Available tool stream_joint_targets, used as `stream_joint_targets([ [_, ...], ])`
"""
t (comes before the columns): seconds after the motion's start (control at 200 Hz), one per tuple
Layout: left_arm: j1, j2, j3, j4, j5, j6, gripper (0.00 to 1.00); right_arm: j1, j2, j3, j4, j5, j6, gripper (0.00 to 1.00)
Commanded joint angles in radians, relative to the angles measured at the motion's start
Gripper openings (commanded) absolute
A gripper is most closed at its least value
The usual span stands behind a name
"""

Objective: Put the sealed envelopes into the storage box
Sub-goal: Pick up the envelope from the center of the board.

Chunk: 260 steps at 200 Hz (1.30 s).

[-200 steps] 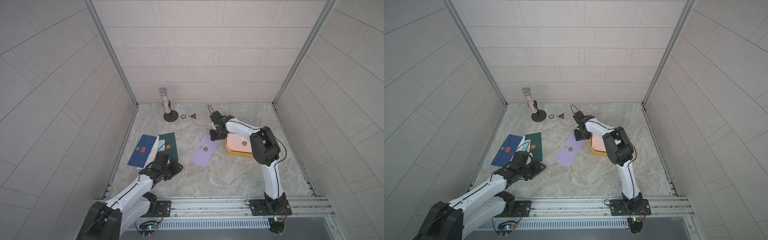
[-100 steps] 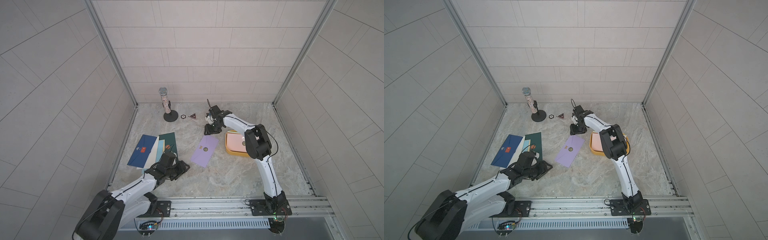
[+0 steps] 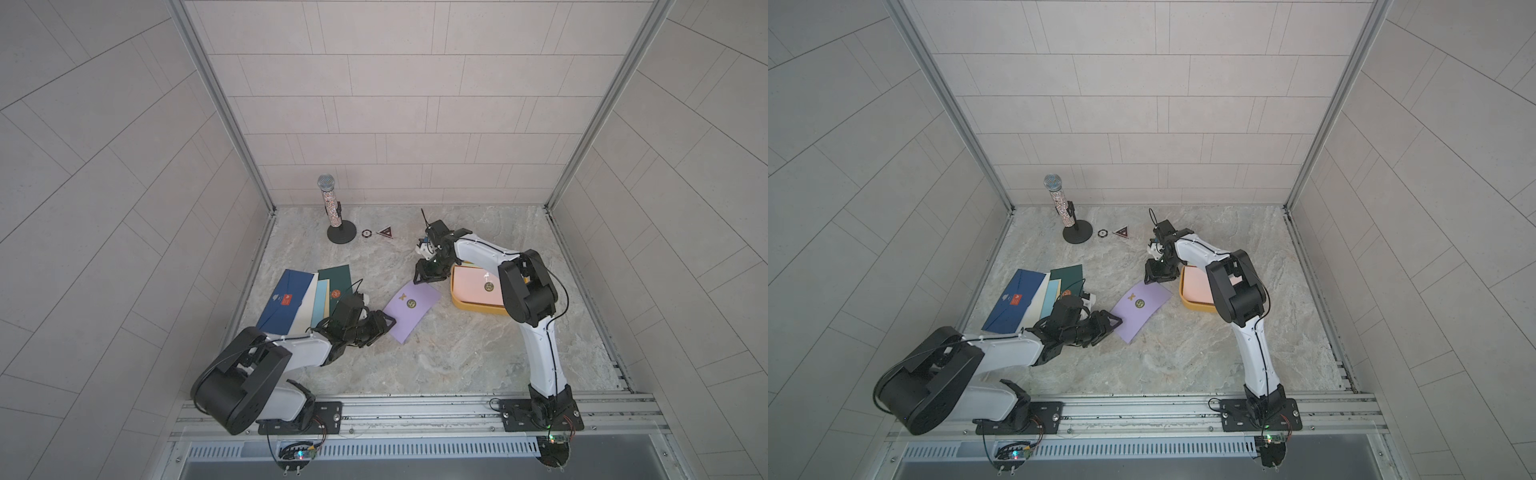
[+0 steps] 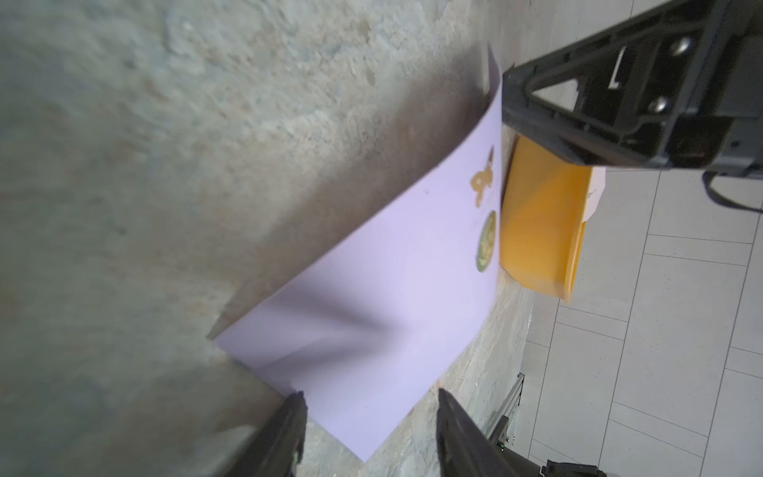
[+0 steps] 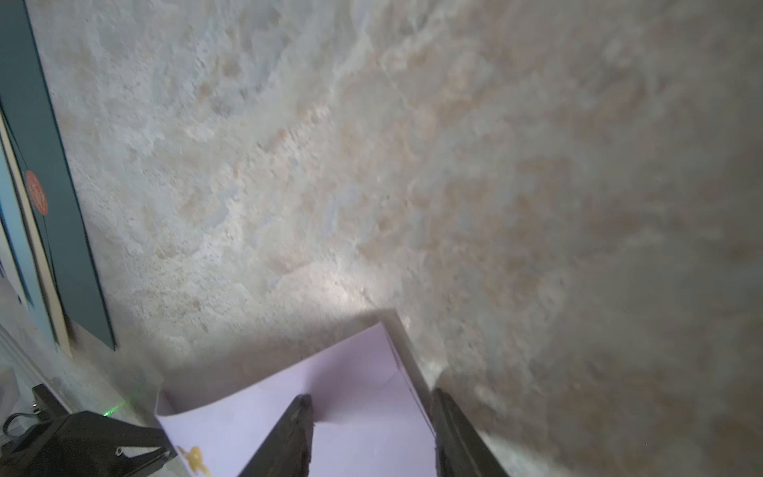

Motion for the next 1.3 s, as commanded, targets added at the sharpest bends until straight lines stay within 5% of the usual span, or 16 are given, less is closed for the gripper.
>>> stream_joint_targets([
  [0.0, -0.003, 0.064, -0.036, -0.170, -0.085, 0.027, 0.56, 0.012, -0.064, -0.062, -0.002, -0.071, 0.035, 0.50],
  [0.57, -0.003, 0.048, -0.040, -0.237, -0.132, 0.080, 0.56, -0.034, -0.274, -0.268, 0.256, -0.334, 0.260, 0.50],
  [1.296, -0.002, 0.128, -0.046, -0.181, -0.132, 0.095, 0.56, -0.088, -0.453, -0.420, 0.282, -0.350, 0.261, 0.49],
])
